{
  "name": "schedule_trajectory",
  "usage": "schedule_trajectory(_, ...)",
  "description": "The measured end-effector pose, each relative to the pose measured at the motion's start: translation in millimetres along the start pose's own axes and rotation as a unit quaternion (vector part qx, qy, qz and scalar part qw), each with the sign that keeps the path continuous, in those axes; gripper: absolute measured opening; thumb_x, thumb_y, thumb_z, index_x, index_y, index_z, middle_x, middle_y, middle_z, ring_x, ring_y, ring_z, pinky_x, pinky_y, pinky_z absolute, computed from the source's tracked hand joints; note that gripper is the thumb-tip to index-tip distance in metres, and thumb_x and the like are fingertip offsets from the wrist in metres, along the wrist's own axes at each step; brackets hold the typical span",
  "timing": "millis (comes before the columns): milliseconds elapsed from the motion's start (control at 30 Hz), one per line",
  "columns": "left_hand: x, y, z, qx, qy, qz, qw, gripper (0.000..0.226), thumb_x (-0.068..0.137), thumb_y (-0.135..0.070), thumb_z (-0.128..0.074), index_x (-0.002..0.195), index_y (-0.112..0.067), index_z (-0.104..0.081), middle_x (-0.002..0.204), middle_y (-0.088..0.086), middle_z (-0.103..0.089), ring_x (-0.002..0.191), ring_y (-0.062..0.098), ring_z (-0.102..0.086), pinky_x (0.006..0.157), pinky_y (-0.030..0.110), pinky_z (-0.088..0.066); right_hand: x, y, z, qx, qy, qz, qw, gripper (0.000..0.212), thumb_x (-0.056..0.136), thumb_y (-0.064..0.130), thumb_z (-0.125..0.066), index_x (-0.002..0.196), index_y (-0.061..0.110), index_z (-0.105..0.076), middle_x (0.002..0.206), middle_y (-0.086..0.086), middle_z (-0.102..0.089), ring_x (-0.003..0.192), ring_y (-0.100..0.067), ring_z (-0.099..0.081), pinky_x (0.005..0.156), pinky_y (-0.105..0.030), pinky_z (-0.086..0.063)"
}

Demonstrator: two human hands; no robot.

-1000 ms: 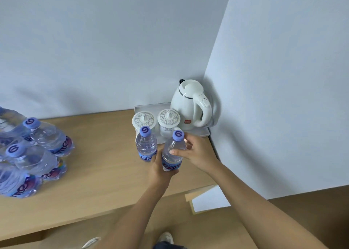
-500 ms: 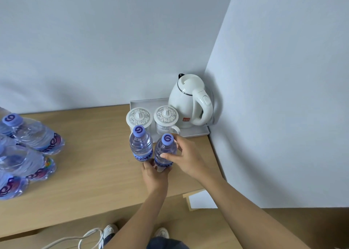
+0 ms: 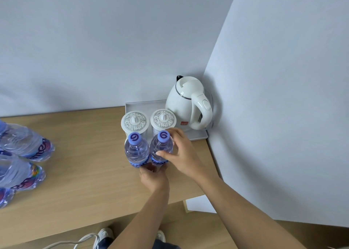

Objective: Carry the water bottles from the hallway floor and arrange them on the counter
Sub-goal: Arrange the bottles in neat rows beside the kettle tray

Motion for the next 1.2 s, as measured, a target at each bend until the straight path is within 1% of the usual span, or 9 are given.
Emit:
schedule_trajectory(67,0,1,-1,0.001,0.000,0.011,1.000,0.041,0.065,0.000,-0.083,0.095,-0.006,-0.055,0.101,0.016,-0.065,0.087,0.029,-0.062,0.082,0.039,-0.050,2,-1,0,-0.008,0.000,-0.001,1.000,0.051,0.078,0.020,-0.081,0.124,0.016,-0.059,0.123,0.008,-0.047,0.113,0.002,-0.049,0.100,-0.010,-0.036)
schedule_trajectory(233,1,0,-5,0.010,0.016,0.021,1.000,0.042,0.065,-0.004,-0.085,0.094,-0.007,-0.054,0.101,0.014,-0.064,0.090,0.030,-0.062,0.086,0.044,-0.051,1,-2,-3,-0.015,0.008,-0.011,1.000,0.053,0.080,0.023,-0.079,0.128,0.018,-0.056,0.123,0.007,-0.044,0.114,-0.001,-0.050,0.102,-0.018,-0.040)
schedule_trajectory(400,-2,-1,-3,0.045,0.093,-0.008,0.995,0.044,0.067,-0.007,-0.084,0.097,-0.008,-0.051,0.100,0.013,-0.061,0.087,0.027,-0.060,0.077,0.034,-0.048,-1,-1,-3,-0.024,0.026,-0.037,0.999,0.062,0.077,0.022,-0.081,0.131,0.021,-0.051,0.127,0.007,-0.043,0.123,-0.012,-0.048,0.107,-0.031,-0.041)
schedule_trajectory(500,0,2,13,0.083,0.115,-0.010,0.990,0.043,0.071,-0.005,-0.079,0.103,-0.008,-0.052,0.106,0.011,-0.059,0.086,0.023,-0.057,0.077,0.031,-0.044,4,13,6,-0.023,0.008,-0.037,0.999,0.075,0.073,0.024,-0.086,0.137,0.023,-0.047,0.133,0.004,-0.045,0.129,-0.013,-0.043,0.108,-0.025,-0.034)
schedule_trajectory(667,11,-6,61,0.088,0.093,-0.006,0.992,0.050,0.078,-0.005,-0.073,0.122,-0.007,-0.048,0.122,0.008,-0.056,0.102,0.022,-0.054,0.089,0.033,-0.045,27,73,9,-0.008,-0.015,0.025,1.000,0.067,0.076,0.022,-0.084,0.133,0.026,-0.049,0.129,0.006,-0.050,0.123,-0.010,-0.046,0.100,-0.009,-0.032)
schedule_trajectory(767,24,-25,92,0.068,0.074,-0.017,0.995,0.056,0.080,-0.009,-0.074,0.128,-0.009,-0.045,0.127,0.006,-0.054,0.115,0.019,-0.051,0.099,0.035,-0.043,48,113,-13,0.010,0.012,0.052,0.999,0.063,0.079,0.022,-0.082,0.132,0.030,-0.049,0.131,0.007,-0.050,0.127,-0.008,-0.044,0.099,-0.008,-0.029)
schedule_trajectory(833,35,-42,112,0.055,0.061,-0.032,0.996,0.058,0.081,-0.011,-0.074,0.131,-0.011,-0.044,0.127,0.004,-0.053,0.113,0.015,-0.049,0.096,0.031,-0.041,60,137,-35,0.018,0.032,0.068,0.997,0.061,0.080,0.024,-0.080,0.133,0.029,-0.049,0.131,0.009,-0.049,0.128,-0.006,-0.043,0.098,-0.005,-0.027)
schedule_trajectory(967,58,-80,153,0.022,0.039,-0.066,0.997,0.055,0.082,-0.007,-0.073,0.129,-0.009,-0.045,0.128,0.005,-0.052,0.115,0.016,-0.049,0.098,0.031,-0.040,77,170,-89,0.030,0.077,0.078,0.993,0.060,0.081,0.027,-0.079,0.133,0.031,-0.049,0.133,0.011,-0.048,0.130,-0.004,-0.042,0.102,-0.013,-0.028)
schedule_trajectory(1200,101,-121,220,0.015,0.009,-0.097,0.995,0.052,0.082,-0.012,-0.073,0.128,-0.011,-0.049,0.124,-0.002,-0.054,0.117,0.013,-0.050,0.096,0.027,-0.039,104,201,-174,0.014,0.124,0.071,0.990,0.060,0.082,0.028,-0.078,0.135,0.027,-0.049,0.132,0.012,-0.048,0.126,-0.002,-0.042,0.100,-0.016,-0.029)
Point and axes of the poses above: each hand's wrist, its own x-axis towards the middle knuckle, its own z-axis out of the back of the hand, y = z × x, the point moved 10 cm from there along x, towards the middle knuckle
